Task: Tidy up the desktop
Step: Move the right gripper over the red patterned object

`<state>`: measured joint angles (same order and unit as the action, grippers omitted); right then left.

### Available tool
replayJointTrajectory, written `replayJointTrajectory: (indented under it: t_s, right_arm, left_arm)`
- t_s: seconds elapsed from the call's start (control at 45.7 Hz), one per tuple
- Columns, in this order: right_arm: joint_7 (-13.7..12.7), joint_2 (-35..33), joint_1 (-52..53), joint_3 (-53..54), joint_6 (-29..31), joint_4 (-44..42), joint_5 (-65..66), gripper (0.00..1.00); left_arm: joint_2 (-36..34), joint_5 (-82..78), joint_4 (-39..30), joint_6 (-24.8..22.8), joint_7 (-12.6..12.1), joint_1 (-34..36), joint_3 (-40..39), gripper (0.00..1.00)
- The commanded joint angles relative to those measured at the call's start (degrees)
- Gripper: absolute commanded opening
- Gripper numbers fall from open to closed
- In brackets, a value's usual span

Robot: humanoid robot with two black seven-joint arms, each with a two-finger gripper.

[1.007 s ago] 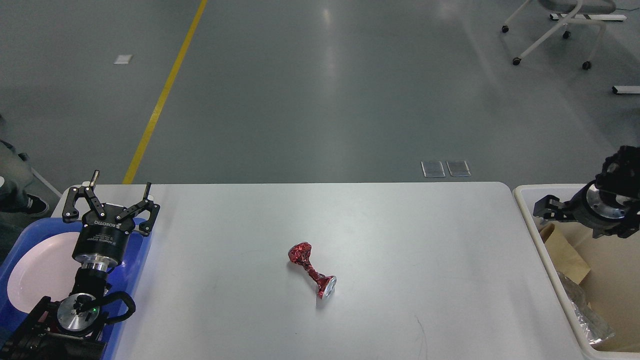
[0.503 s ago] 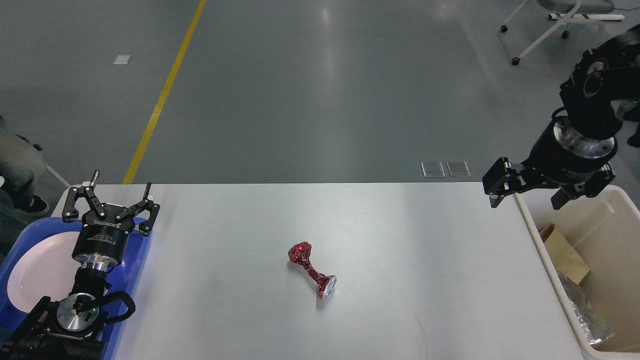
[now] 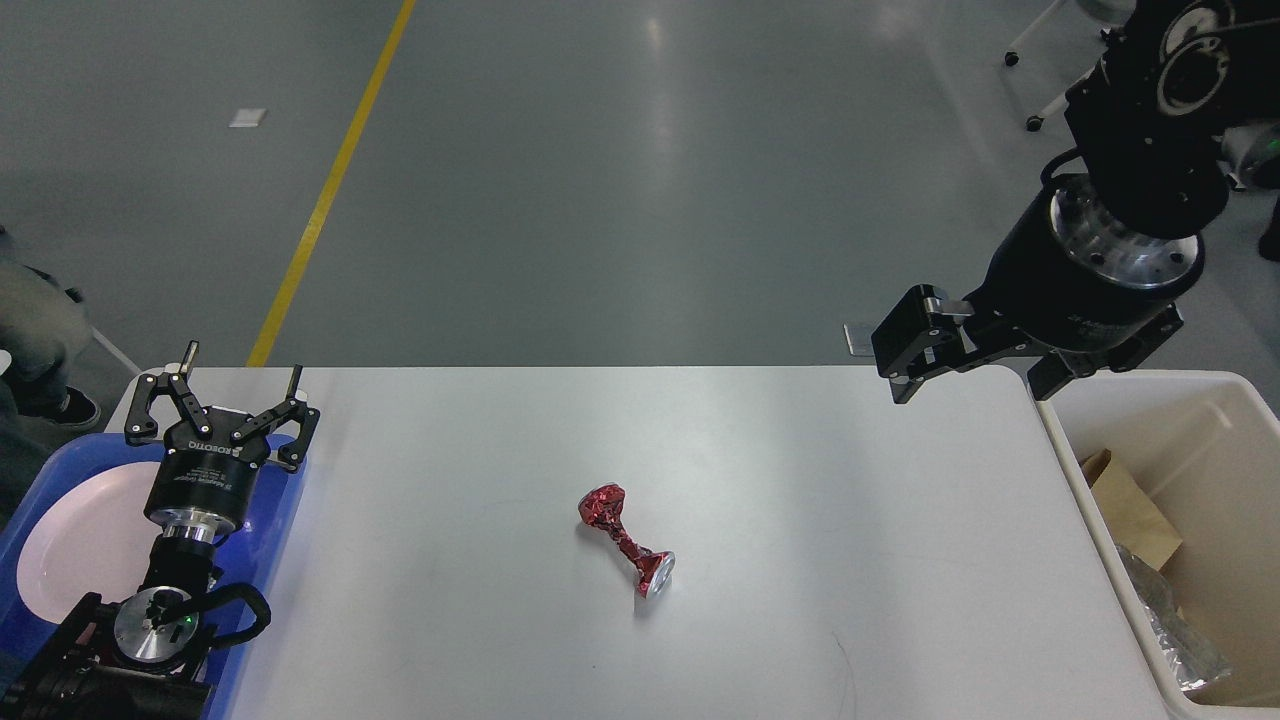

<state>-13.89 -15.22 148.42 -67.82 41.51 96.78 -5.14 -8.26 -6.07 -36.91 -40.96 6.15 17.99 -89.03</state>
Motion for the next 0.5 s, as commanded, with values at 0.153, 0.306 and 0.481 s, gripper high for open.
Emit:
replayJointTrajectory:
  t_s: [0.153, 0.306, 0.481]
  right_arm:
    - [0.18, 0.71, -1.99, 0.50, -0.90, -1.06, -0.13, 1.00]
    - [0.27, 0.80, -10.94, 6.99, -5.38, -5.54, 0.40, 1.00]
    - [0.27, 4.49, -27.03, 15.08, -8.54, -14.15, 2.33, 1.00]
  left_arm:
    - [0.00, 0.00, 0.00, 0.00, 0.01, 0.02, 0.00, 0.96]
    - [0.00, 0.00, 0.00, 0.00, -0.08, 0.02, 0.00, 0.96]
    - [0.00, 0.00, 0.00, 0.00, 0.01, 0.02, 0.00, 0.96]
